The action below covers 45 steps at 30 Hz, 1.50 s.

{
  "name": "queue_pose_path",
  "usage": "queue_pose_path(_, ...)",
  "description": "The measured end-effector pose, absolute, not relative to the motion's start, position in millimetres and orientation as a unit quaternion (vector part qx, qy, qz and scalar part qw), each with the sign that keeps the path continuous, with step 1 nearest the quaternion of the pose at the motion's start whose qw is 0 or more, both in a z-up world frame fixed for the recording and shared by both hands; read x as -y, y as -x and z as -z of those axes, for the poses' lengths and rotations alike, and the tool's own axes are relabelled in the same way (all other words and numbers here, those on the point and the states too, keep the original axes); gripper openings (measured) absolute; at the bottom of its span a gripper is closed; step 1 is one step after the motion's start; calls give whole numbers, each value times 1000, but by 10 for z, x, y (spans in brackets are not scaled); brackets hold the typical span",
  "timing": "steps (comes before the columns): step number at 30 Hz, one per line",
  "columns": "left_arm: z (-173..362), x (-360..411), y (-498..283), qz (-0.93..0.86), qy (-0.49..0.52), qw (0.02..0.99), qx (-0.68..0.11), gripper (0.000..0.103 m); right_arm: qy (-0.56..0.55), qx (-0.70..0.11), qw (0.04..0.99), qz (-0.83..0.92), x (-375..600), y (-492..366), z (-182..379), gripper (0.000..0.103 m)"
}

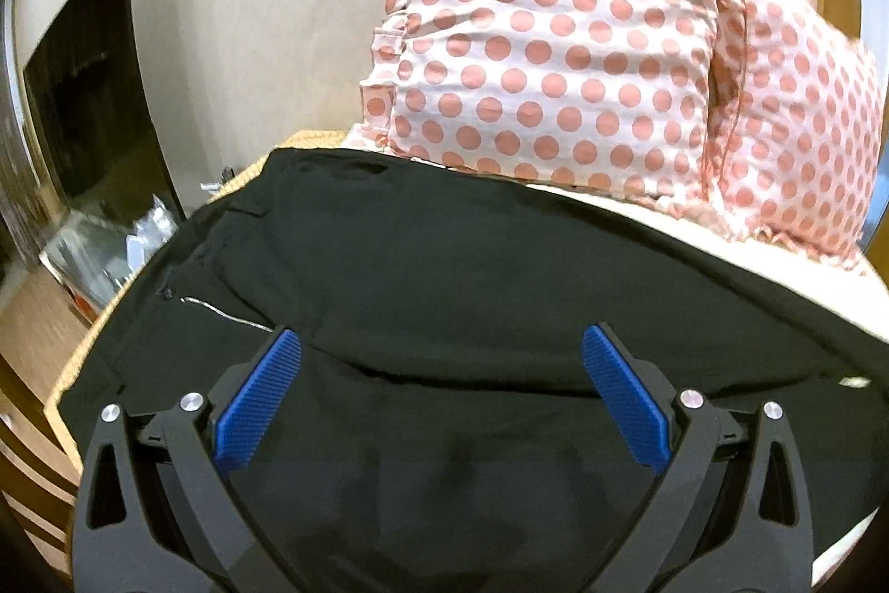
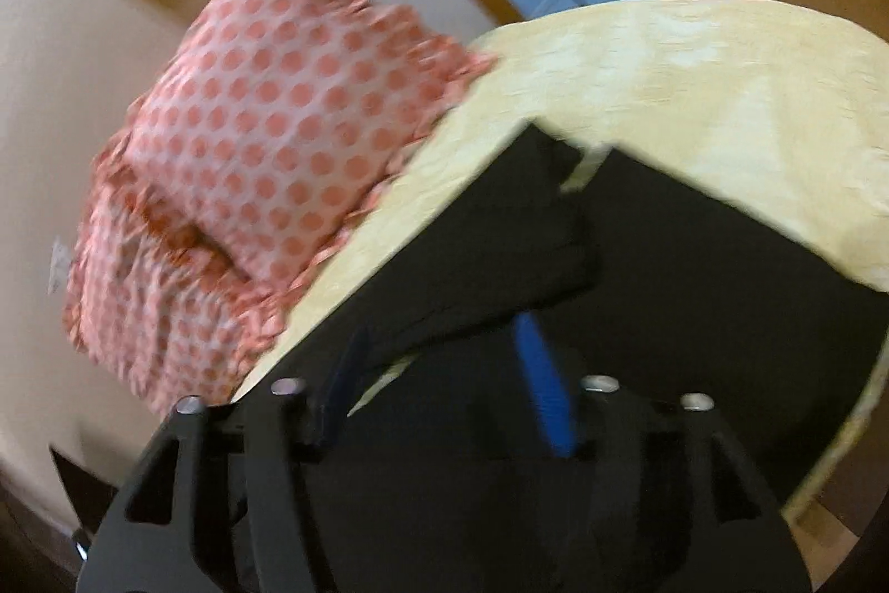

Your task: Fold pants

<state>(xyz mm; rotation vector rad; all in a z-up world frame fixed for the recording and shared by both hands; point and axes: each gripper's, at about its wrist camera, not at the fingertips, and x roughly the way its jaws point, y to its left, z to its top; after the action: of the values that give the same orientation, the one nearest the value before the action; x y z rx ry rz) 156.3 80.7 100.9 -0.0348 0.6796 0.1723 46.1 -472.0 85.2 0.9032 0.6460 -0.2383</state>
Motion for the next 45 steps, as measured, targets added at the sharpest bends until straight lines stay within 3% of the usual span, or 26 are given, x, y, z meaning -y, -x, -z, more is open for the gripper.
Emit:
queue_pose_path(5, -921, -746, -1599, -80, -1, 937, -340, 101, -442, -352, 825, 22, 4322, -982, -739, 57)
queue_pose_path(11, -846, -751, -1618, -76, -13, 936, -342, 101, -444, -408, 797, 38, 4228, -1317, -499, 56)
queue_pose_path(13, -814, -775, -1633, -76, -13, 935, -346, 101, -466, -406, 785, 49, 4311, -1295, -438, 47)
queue_pose_path(21, -691, -859, -1722, -73, 3, 928, -365, 101, -523, -377, 759, 92, 4543, -1120, -429, 44)
queue_pose_path(25, -682, -873, -1708, -74, 2, 929, -363, 101, -485, -340, 790, 158, 4611, -1034, -557, 43)
queue_pose_path(28, -672, -897, -1710, -80, 2, 928, -364, 101, -472, -331, 797, 179, 4698, -996, -559, 36)
queue_pose_path(32, -673, -912, -1737, -84, 4, 926, -367, 101, -427, -319, 821, 204, 4717, -1019, -628, 33)
queue_pose_path(33, -682, -909, -1748, -85, 2, 926, -368, 101, -425, -323, 821, 202, 4735, -1047, -608, 29)
queue_pose_path(34, -683, -919, -1745, -85, 0, 926, -368, 101, -426, -330, 819, 195, 4773, -1098, -568, 14)
queue_pose_path(35, -700, -924, -1760, -87, -2, 926, -368, 101, -428, -335, 817, 191, 4789, -1130, -537, 4)
queue_pose_path(39, -836, -1009, -1876, -94, -4, 927, -364, 101, -430, -302, 833, 169, 4797, -1075, -573, 3)
queue_pose_path(45, -1074, -1342, -2365, -67, 73, 929, -358, 101, -402, -243, 868, 160, 4685, -822, -875, 3)
